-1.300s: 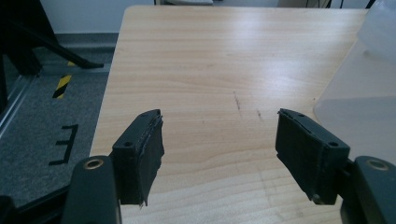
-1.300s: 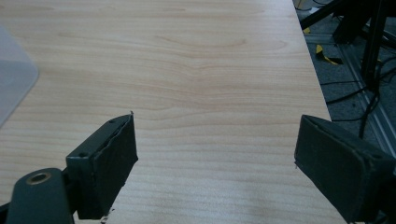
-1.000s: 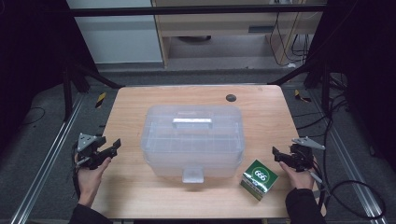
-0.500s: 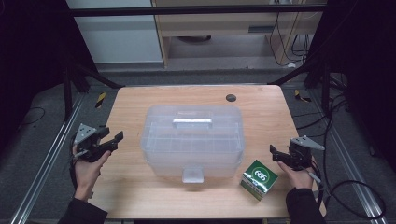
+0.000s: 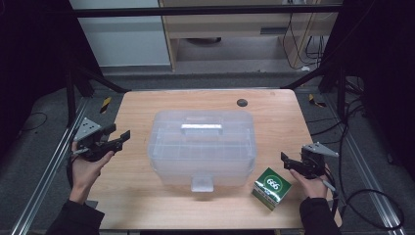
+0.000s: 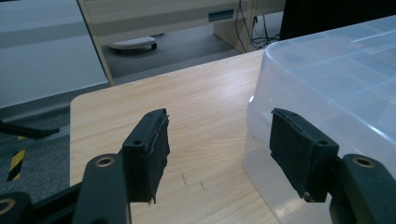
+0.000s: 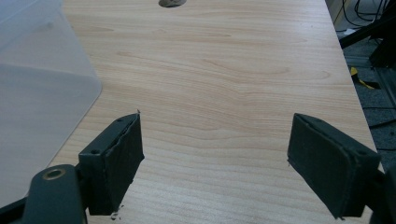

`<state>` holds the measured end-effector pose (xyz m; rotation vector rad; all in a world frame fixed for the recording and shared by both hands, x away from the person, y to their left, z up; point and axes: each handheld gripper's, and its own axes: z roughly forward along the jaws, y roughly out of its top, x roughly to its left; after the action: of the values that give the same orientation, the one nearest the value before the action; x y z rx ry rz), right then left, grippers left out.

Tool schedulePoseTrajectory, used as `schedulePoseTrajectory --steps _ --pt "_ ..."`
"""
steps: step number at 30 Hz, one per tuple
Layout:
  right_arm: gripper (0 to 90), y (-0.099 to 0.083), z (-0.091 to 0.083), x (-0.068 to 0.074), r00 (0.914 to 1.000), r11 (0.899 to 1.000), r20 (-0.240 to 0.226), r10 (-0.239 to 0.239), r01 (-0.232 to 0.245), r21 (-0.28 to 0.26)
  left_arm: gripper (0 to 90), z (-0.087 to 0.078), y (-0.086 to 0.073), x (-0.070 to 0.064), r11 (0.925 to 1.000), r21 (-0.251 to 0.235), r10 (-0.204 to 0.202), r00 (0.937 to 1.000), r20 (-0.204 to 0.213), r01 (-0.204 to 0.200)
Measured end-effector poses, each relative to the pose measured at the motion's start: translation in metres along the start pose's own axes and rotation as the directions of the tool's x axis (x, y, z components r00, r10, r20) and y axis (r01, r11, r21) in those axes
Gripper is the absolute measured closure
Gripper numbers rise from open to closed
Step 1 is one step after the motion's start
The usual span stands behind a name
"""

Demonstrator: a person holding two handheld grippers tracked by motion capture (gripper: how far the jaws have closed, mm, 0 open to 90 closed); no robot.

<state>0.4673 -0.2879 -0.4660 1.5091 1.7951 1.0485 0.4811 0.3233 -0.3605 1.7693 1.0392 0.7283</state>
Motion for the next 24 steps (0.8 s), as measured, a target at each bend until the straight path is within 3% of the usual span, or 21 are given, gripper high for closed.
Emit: schedulePoseTrajectory --steps 7,12,13,15,18,21,24 --pt "18.1 0.000 0.000 0.001 1.0000 1.000 -0.003 0.001 -0.001 0.005 36.8 -0.001 0.016 -0.007 0.9990 -0.008 0.044 0.9981 0.043 -0.044" --pt "18.4 0.000 0.000 0.001 1.0000 1.000 -0.005 -0.003 0.003 0.012 37.6 -0.002 0.032 -0.013 0.9952 -0.003 0.098 0.9926 0.072 -0.098" --pt "18.6 0.000 0.000 0.001 1.0000 1.000 -0.007 -0.001 0.001 0.013 37.7 -0.002 0.039 -0.016 0.9931 -0.003 0.117 0.9892 0.089 -0.117" --pt "18.8 0.000 0.001 0.001 1.0000 1.000 -0.008 0.000 0.000 0.015 37.8 -0.001 0.042 -0.018 0.9923 -0.001 0.123 0.9878 0.096 -0.123" --pt "20.0 0.000 0.000 0.002 0.9999 1.000 -0.011 -0.006 0.006 0.022 38.0 0.001 0.056 -0.025 0.9847 0.010 0.171 0.9777 0.121 -0.174" --pt "20.6 0.000 0.000 0.002 0.9999 1.000 -0.013 -0.009 0.010 0.023 38.2 0.003 0.062 -0.029 0.9805 0.012 0.193 0.9727 0.129 -0.196" --pt "22.0 0.000 0.000 0.001 0.9998 1.000 -0.020 -0.006 0.006 0.026 38.8 0.007 0.072 -0.036 0.9703 0.027 0.234 0.9602 0.153 -0.241"
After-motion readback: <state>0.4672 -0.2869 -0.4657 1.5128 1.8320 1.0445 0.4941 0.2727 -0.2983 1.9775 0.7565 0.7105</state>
